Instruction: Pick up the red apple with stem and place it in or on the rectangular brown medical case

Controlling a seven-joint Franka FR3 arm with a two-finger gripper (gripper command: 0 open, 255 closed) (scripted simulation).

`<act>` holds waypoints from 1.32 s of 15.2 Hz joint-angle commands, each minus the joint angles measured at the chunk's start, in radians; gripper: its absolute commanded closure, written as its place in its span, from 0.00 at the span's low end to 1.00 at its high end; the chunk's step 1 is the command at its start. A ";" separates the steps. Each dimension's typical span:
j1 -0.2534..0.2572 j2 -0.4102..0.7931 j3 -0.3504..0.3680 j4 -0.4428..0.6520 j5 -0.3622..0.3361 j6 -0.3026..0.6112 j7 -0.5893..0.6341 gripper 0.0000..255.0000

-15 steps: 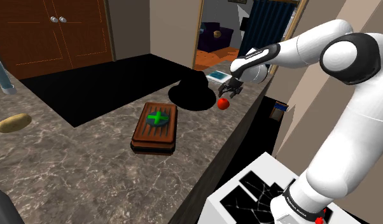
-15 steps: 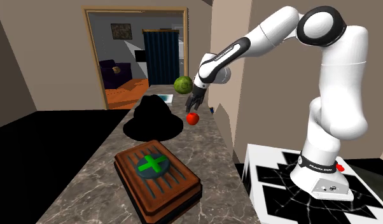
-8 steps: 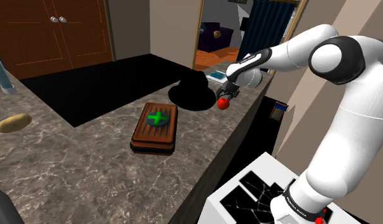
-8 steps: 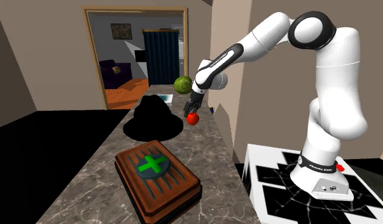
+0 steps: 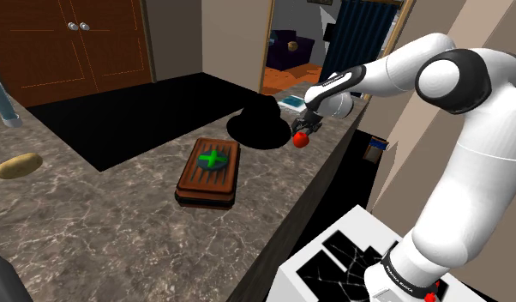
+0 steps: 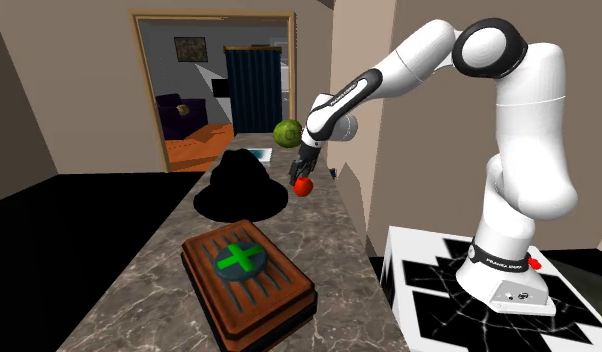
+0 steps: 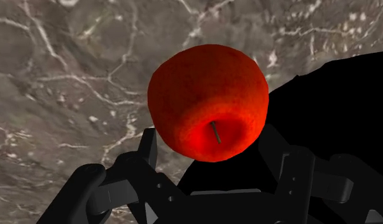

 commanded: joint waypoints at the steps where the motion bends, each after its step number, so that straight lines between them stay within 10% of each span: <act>1: 0.000 0.001 0.000 -0.001 0.000 -0.001 0.000 1.00; 20: 0.015 -0.093 -0.027 0.048 -0.089 -0.134 0.080 1.00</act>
